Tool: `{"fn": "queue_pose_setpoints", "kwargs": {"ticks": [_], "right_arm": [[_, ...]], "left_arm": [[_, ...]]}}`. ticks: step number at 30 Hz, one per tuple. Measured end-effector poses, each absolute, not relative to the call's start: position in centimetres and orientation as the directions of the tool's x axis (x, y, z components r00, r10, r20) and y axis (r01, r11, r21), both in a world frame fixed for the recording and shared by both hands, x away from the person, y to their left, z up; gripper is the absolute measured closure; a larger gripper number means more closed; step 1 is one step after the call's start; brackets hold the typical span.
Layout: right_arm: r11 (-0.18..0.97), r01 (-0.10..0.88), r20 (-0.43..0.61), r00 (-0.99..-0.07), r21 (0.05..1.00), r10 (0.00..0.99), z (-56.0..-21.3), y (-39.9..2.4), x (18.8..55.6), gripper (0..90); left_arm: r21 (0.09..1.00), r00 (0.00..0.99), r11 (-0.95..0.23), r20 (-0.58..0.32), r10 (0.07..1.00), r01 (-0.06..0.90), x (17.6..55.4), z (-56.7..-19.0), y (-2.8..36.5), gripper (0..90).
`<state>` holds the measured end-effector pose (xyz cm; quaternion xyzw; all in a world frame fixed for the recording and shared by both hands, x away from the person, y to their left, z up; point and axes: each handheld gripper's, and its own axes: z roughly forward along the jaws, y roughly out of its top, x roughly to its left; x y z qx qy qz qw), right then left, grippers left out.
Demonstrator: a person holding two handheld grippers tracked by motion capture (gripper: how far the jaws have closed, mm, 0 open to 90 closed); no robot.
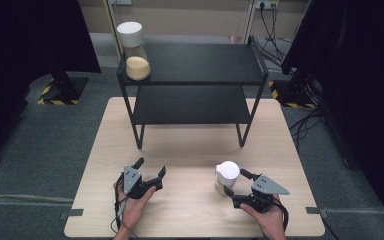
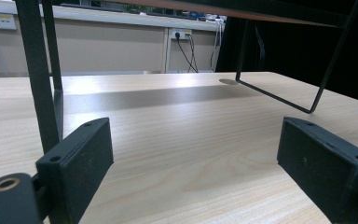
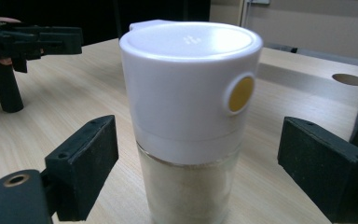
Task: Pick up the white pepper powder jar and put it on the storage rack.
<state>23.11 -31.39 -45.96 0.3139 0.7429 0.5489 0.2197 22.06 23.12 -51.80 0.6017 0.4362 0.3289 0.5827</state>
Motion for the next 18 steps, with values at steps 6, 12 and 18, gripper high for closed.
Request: {"fn": "queue_pose_setpoints", "kwargs": {"ticks": [6,12,18], "right_arm": [[0.218,0.222,0.011,-0.724,0.950,0.690,-46.0,-30.8,24.3,18.0],[0.230,0.217,0.001,-0.730,0.949,0.684,-46.3,-30.5,24.8,22.6],[0.233,0.211,-0.004,-0.734,0.949,0.680,-46.7,-30.4,25.0,27.8]], "left_arm": [[0.988,0.405,0.056,-0.109,0.908,0.141,22.1,-51.8,23.1,9.9],[0.989,0.406,0.051,-0.105,0.908,0.141,22.1,-51.8,23.1,9.9],[0.989,0.407,0.051,-0.105,0.907,0.142,22.1,-51.7,23.1,9.9]]}}
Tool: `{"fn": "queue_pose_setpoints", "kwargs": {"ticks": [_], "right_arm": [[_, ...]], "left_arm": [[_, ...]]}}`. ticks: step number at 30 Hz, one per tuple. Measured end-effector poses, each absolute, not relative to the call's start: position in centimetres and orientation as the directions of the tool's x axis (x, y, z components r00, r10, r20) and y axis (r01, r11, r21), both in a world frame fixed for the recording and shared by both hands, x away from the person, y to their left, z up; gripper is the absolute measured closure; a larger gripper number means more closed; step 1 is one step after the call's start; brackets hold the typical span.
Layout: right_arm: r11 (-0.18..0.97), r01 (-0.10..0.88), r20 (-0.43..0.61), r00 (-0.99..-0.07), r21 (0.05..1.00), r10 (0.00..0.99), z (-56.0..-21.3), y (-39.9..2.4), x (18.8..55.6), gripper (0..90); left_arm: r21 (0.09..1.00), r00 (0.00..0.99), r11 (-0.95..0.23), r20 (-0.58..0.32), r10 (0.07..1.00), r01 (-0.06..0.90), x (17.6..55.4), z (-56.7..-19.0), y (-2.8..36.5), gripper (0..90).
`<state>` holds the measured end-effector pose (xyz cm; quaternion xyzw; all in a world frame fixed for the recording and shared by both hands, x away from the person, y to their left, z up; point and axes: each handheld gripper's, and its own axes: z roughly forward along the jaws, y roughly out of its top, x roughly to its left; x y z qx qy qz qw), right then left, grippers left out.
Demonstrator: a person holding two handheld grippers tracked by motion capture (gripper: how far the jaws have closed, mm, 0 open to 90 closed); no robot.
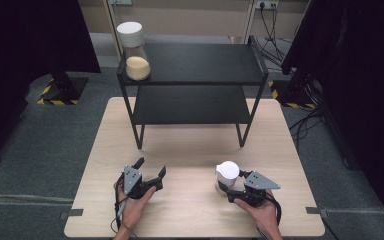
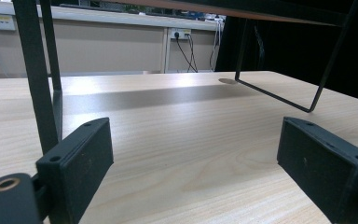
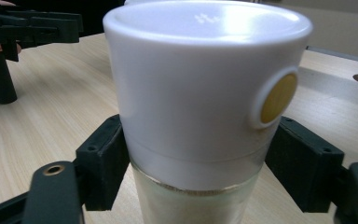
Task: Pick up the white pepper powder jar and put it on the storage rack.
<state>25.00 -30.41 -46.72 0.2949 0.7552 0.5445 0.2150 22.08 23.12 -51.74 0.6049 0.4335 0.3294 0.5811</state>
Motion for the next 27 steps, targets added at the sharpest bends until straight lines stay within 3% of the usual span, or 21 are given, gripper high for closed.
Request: {"fn": "queue_pose_setpoints", "kwargs": {"ticks": [27], "right_arm": [[0.164,0.177,-0.008,-0.653,0.970,0.758,-46.1,-29.9,22.8,30.9]], "left_arm": [[0.989,0.405,0.052,-0.105,0.908,0.139,22.0,-51.8,23.1,9.9]]}}
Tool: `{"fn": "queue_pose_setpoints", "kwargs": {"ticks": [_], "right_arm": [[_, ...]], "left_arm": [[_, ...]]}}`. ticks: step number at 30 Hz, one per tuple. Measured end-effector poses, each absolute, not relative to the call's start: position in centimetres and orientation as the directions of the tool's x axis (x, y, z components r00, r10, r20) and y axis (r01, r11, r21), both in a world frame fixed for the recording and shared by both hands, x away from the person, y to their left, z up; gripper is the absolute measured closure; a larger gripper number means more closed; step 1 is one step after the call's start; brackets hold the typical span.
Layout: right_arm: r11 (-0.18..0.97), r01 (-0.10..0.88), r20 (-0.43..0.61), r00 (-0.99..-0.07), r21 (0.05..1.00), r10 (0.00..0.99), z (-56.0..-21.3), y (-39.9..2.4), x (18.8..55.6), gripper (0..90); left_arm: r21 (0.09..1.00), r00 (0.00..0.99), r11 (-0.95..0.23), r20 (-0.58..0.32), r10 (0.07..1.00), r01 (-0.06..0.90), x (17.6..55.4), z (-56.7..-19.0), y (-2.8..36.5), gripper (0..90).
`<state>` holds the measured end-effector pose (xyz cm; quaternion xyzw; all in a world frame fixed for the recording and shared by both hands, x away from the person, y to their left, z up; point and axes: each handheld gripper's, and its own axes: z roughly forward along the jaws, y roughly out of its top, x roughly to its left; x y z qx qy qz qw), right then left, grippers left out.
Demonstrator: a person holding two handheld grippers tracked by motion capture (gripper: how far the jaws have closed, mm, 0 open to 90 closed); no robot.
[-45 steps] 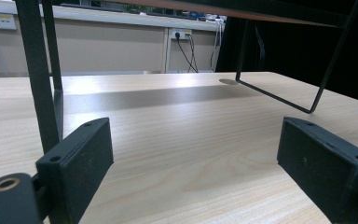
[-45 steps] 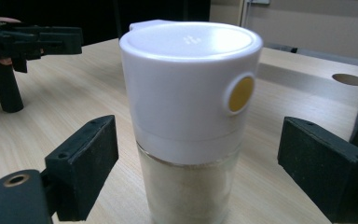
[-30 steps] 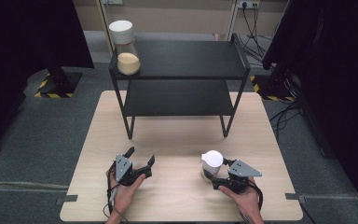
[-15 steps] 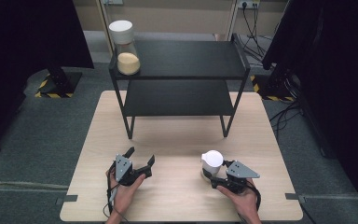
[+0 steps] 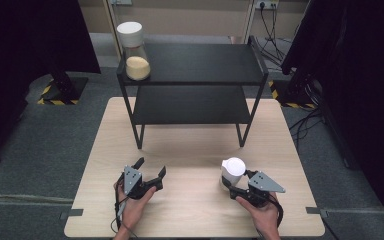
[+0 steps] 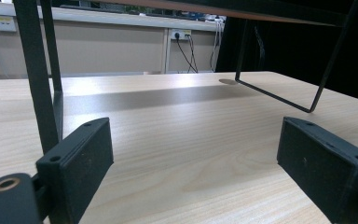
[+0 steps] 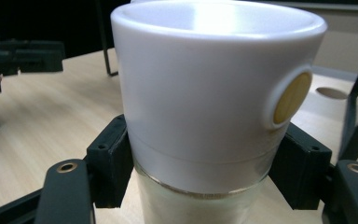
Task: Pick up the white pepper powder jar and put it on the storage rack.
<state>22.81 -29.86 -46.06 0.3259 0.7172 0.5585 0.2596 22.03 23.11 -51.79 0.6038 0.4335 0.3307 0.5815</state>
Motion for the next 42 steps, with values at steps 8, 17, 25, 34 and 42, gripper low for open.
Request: {"fn": "queue_pose_setpoints", "kwargs": {"ticks": [8,17,25,34,42], "right_arm": [[0.117,0.125,-0.016,-0.613,0.985,0.790,-44.9,-29.8,22.1,30.9],[0.082,0.085,-0.018,-0.582,0.993,0.813,-43.7,-29.8,22.0,31.0],[0.056,0.043,-0.022,-0.558,0.998,0.830,-42.3,-29.7,22.1,31.0],[0.037,0.003,-0.029,-0.540,0.999,0.841,-40.6,-29.4,22.5,30.9],[0.020,-0.025,-0.030,-0.528,0.999,0.849,-39.1,-28.9,23.0,31.0]], "left_arm": [[0.990,0.404,0.050,-0.101,0.909,0.136,22.0,-51.8,23.1,9.9],[0.989,0.403,0.052,-0.103,0.909,0.136,22.0,-51.8,23.1,9.9],[0.989,0.402,0.054,-0.105,0.910,0.135,22.0,-51.8,23.1,9.9],[0.989,0.402,0.058,-0.109,0.909,0.137,22.0,-51.9,23.1,10.0],[0.989,0.401,0.057,-0.107,0.910,0.135,21.9,-51.9,23.1,10.0]]}}
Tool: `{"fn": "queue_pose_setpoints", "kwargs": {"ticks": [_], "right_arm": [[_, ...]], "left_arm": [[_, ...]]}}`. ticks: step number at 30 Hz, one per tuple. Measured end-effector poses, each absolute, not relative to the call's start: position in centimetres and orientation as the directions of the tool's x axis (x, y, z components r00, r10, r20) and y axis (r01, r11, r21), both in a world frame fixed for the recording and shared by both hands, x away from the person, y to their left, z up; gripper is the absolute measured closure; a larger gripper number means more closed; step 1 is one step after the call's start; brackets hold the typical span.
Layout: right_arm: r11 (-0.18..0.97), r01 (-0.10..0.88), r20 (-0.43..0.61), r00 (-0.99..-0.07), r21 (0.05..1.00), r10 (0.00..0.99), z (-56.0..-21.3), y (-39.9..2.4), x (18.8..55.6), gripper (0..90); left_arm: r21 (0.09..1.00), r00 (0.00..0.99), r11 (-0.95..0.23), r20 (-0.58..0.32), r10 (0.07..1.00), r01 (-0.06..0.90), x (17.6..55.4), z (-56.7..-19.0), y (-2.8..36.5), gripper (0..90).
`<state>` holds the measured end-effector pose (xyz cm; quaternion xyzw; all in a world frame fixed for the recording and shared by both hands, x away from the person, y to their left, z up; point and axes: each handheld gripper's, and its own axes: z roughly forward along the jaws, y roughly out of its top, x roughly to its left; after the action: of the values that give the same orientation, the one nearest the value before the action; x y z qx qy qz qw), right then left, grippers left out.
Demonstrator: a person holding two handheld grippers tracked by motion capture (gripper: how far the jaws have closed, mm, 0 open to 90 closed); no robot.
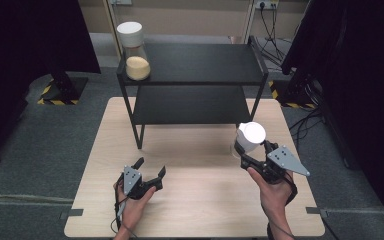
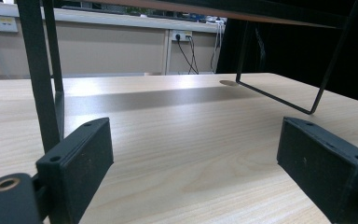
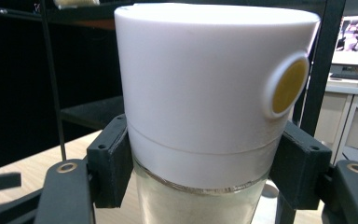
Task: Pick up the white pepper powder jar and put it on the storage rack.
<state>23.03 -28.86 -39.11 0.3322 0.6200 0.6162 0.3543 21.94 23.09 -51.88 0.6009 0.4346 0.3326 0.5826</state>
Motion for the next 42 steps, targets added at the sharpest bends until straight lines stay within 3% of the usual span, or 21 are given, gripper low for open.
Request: {"fn": "queue_pose_setpoints", "kwargs": {"ticks": [42], "right_arm": [[-0.010,-0.117,-0.051,-0.505,0.993,0.861,-32.5,-26.6,26.0,31.0]], "left_arm": [[0.989,0.402,0.062,-0.112,0.909,0.133,21.9,-51.9,23.1,10.0]]}}
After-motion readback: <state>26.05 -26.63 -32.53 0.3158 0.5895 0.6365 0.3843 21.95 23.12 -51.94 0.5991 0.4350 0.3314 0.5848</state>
